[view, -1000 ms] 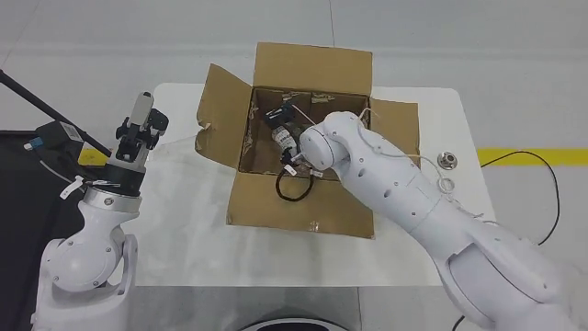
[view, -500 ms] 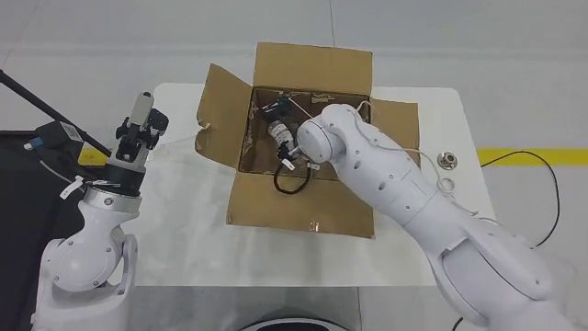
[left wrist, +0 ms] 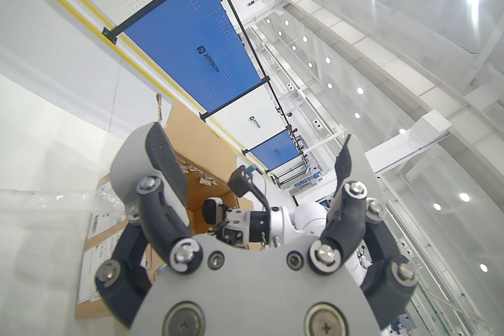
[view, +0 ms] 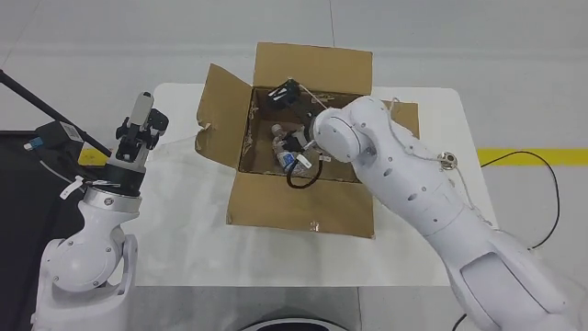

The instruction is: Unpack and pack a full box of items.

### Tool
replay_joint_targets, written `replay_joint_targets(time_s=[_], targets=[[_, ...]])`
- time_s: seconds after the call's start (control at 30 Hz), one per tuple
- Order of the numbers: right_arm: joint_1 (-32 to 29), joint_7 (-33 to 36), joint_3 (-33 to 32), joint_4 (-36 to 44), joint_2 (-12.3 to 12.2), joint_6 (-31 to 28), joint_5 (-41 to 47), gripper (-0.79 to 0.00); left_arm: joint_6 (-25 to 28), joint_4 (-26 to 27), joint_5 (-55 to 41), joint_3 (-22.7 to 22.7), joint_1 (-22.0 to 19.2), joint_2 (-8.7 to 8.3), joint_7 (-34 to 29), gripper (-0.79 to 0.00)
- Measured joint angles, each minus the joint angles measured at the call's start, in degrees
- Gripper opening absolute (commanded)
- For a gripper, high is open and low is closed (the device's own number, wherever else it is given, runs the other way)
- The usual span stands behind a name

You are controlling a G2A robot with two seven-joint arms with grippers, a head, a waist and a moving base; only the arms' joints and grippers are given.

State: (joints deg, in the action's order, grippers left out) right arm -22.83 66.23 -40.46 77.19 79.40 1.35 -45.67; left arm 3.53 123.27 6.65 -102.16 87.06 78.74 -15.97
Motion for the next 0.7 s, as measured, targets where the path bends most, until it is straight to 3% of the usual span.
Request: replay_joint_targets(time_s=[0.2, 0.33, 0.5, 0.7], targets=[[-11.18, 5.67, -16.68, 21.67, -5.81, -3.69, -5.44, 0.000, 0.00, 0.00, 0.00, 0.00, 0.00, 0.00, 0.00, 0.000], [-17.68, 8.22, -28.84, 31.01, -8.32, -6.32, -7.12, 0.000, 0.00, 0.00, 0.00, 0.00, 0.00, 0.00, 0.00, 0.000], [-20.91, 9.23, -41.39, 32.10, -10.23, -8.34, -9.81, 0.000, 0.00, 0.00, 0.00, 0.00, 0.00, 0.00, 0.00, 0.000], [-21.72, 10.38, -48.75, 25.78, -11.86, -10.42, -18.02, 0.000, 0.00, 0.00, 0.00, 0.00, 0.00, 0.00, 0.00, 0.000]])
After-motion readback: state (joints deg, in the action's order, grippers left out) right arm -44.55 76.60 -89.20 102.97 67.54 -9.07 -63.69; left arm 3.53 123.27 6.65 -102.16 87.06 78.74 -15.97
